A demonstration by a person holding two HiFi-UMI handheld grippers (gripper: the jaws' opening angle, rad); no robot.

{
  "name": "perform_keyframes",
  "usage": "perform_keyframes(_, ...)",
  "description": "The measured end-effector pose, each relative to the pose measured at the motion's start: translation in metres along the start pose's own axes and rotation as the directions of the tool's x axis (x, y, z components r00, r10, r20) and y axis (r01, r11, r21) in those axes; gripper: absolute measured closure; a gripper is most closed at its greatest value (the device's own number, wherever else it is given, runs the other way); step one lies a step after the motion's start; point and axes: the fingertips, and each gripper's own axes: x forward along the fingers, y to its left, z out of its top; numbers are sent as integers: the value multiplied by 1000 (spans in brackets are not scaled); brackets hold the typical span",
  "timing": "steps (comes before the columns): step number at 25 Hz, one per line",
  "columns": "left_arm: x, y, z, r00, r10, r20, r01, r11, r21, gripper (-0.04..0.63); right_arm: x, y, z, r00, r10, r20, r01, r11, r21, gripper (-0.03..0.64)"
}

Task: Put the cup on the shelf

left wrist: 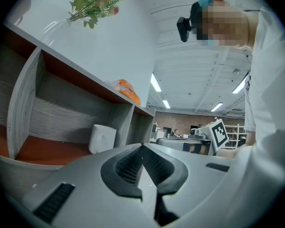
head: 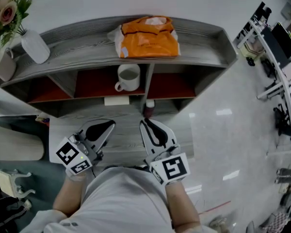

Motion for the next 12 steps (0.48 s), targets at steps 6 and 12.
perform_keyframes(6,0,1,0,1000,3,4,-3,1000,-2,580,-2,-2,-7,1000,8,-27,-8,1000,-9,569)
perform_keyframes(12,0,2,-1,1000,7,1,-7,1000,-4,579,-3,-5,-9,1000,3,-24,-3,1000,-3,569)
